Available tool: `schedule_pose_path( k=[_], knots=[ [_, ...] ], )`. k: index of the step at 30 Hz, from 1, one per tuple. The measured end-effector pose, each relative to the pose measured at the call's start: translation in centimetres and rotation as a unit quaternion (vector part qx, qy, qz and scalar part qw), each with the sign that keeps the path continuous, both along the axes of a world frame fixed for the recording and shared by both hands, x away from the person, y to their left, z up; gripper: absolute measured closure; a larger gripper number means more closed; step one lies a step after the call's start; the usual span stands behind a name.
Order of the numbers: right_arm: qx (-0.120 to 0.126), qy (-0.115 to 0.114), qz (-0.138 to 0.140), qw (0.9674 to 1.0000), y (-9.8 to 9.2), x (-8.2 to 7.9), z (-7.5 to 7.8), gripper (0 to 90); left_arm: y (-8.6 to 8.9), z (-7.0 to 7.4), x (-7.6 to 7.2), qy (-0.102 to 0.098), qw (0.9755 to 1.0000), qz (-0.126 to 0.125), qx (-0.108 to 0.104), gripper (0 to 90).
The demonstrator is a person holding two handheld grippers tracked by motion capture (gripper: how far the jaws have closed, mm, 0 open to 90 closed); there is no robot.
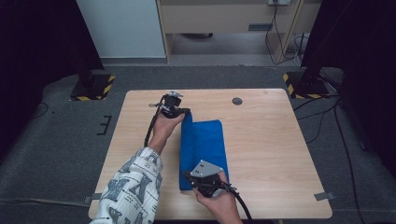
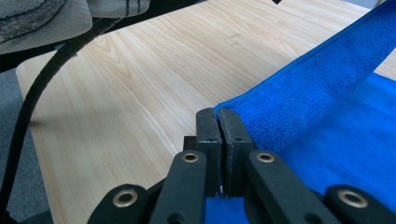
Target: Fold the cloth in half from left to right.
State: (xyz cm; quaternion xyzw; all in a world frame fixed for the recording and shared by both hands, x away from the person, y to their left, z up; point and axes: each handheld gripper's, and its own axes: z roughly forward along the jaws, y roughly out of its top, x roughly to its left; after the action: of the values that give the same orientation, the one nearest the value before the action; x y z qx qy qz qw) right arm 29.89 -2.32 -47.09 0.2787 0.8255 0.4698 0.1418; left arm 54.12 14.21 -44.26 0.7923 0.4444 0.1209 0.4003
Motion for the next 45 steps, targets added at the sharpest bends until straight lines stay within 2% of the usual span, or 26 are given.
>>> schedule_pose_path(
  k=[10, 21, 38, 45],
  knots=[
    [-0.005, 0.0, -0.023, 0.9997, -2.6, 0.3, -0.1, 88.1, -2.5, -0.1, 0.4, 0.004, 0.9999, -0.009, 0.004, 88.3],
    [-0.009, 0.013, -0.042, 0.999, -4.4, 0.0, -1.0, 88.1, -4.6, -0.2, 0.9, 0.008, 0.9998, -0.016, 0.003, 88.3],
    [-0.013, 0.017, -0.055, 0.9983, -6.1, 0.1, -1.2, 88.0, -6.1, -1.2, 1.4, 0.021, 0.9996, -0.017, -0.004, 88.3],
    [-0.019, 0.029, -0.065, 0.9973, -7.0, 0.1, -2.1, 87.9, -6.8, -1.8, 1.6, 0.026, 0.9994, -0.02, -0.003, 88.3]
  ],
)
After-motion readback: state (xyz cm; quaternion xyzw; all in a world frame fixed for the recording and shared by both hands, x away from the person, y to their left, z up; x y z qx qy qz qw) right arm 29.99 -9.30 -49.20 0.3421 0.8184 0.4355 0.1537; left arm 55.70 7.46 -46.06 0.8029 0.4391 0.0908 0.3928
